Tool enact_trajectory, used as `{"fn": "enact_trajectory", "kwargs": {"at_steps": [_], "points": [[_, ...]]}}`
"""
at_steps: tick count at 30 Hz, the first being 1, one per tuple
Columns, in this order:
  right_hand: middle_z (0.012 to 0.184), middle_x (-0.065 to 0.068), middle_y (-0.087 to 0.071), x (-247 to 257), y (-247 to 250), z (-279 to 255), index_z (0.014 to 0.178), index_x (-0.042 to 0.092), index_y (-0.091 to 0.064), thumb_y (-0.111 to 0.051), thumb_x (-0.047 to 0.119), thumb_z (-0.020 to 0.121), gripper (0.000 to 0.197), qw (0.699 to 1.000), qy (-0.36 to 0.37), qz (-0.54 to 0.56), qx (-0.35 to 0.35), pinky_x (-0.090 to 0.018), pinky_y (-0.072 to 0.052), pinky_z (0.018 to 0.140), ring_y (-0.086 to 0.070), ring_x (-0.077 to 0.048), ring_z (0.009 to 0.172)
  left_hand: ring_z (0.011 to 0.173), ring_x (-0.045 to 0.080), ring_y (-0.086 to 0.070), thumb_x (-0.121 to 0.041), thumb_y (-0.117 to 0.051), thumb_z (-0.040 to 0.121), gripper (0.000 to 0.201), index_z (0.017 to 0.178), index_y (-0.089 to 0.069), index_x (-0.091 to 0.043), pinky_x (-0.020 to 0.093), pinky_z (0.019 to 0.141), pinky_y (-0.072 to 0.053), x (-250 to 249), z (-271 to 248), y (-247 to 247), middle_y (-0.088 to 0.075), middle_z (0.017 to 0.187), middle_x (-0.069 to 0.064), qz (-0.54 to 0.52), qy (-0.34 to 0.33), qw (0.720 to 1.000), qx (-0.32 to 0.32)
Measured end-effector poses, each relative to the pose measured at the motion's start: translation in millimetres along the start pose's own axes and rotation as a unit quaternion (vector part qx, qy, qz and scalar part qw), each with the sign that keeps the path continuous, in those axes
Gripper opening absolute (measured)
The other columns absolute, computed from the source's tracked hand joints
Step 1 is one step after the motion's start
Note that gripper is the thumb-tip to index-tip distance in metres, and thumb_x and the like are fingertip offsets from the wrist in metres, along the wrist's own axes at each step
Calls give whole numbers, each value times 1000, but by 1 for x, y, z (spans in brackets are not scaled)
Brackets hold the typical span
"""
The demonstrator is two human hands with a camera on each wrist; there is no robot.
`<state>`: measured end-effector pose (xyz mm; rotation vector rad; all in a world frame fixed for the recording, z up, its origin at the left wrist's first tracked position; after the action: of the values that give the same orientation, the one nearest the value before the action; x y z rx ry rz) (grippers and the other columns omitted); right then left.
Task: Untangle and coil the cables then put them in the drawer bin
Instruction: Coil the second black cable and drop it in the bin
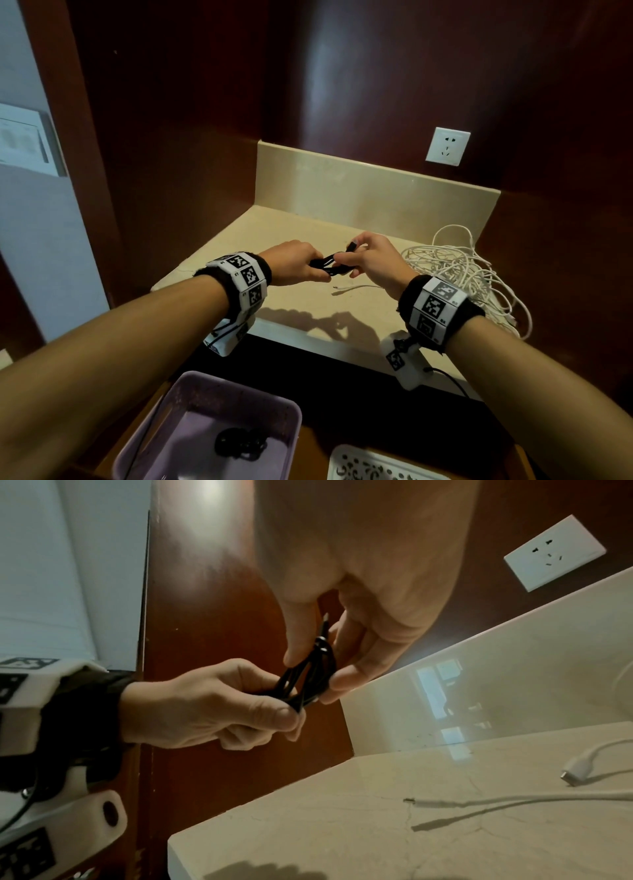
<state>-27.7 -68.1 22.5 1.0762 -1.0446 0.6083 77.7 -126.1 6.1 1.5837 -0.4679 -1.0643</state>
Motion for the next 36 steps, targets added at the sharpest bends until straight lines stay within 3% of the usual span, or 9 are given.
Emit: {"fn": "enact_trajectory", "kwargs": {"at_steps": [2, 6, 11, 16, 19, 23, 26, 29, 36], "points": [[85, -20, -68, 1, 2, -1, 94, 5, -50, -74, 5, 83, 26, 1000, 1, 15, -5, -28, -50, 59, -71, -30, 79, 71, 19, -51, -36, -59, 94, 23, 103, -64, -15, 30, 60, -34, -3, -1, 2, -58, 79, 2, 6, -11, 1000, -11], [79, -17, -65, 2, 13, -5, 93, 5, -49, -73, 2, 83, 26, 999, -5, 34, -24, -16, -45, 45, -66, -11, 53, 90, 20, -56, -34, -63, 92, 33, 121, -57, -19, 30, 78, -44, -1, -8, 14, -61, 98, 0, -30, -19, 998, -60], [79, -19, -66, -7, 10, -13, 91, 6, -50, -70, -1, 84, 22, 999, -13, 46, -5, -27, -54, 59, -69, -26, 65, 83, 20, -51, -25, -53, 98, 26, 122, -58, -15, 30, 68, -35, -6, -16, 11, -58, 94, 1, -22, -31, 998, -52], [93, -17, -67, -12, 6, -22, 100, 10, -61, -67, -4, 84, 22, 1000, -4, -17, 12, -31, -55, 67, -66, -25, 75, 81, 19, -49, -25, -50, 100, 24, 121, -57, -16, 31, 65, -32, -9, -21, -1, -57, 93, 0, -2, -25, 1000, -15], [88, -5, -68, -12, 5, -30, 98, 17, -67, -69, 3, 84, 19, 994, 8, -108, 6, -33, -54, 72, -64, -21, 80, 84, 21, -52, -25, -48, 100, 25, 121, -57, -16, 32, 68, -36, -7, -25, -5, -59, 95, 1, 7, -26, 1000, 8], [103, 1, -61, 0, -5, -41, 106, 20, -73, -68, 22, 88, 19, 950, 64, -307, -7, -30, -42, 84, -54, -16, 99, 89, 23, -53, -23, -48, 100, 25, 122, -57, -14, 34, 74, -39, -4, -33, -10, -61, 101, 7, 11, -35, 998, 41], [116, -2, -55, 7, -23, -47, 113, 22, -72, -65, 30, 91, 24, 911, 96, -401, 16, -36, -39, 95, -43, -19, 113, 88, 23, -52, -21, -49, 100, 25, 121, -57, -13, 33, 74, -39, 2, -46, -11, -62, 102, 8, -3, -40, 998, 56], [111, -2, -60, 13, -45, -54, 115, 25, -71, -62, 34, 92, 26, 893, 103, -435, 53, -39, -43, 89, -48, -20, 109, 85, 20, -53, -18, -52, 98, 23, 119, -60, -12, 32, 75, -40, 14, -62, -10, -61, 96, 5, -45, -38, 996, 62], [96, -3, -70, 25, -86, -80, 117, 31, -69, -53, 37, 98, 26, 863, 117, -483, 92, -35, -44, 71, -60, -26, 88, 67, 13, -52, -12, -59, 93, 14, 107, -63, -13, 28, 68, -43, 37, -98, -5, -62, 82, 3, -146, -36, 988, 43]]}}
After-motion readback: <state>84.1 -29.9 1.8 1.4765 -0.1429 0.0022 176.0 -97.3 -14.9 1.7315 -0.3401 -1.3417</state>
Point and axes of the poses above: each hand's wrist, its own z-axis towards the middle knuckle, its own y-axis out of the back of the hand, x = y × z, the point moved 10 cm from there along z, towards the middle knuckle
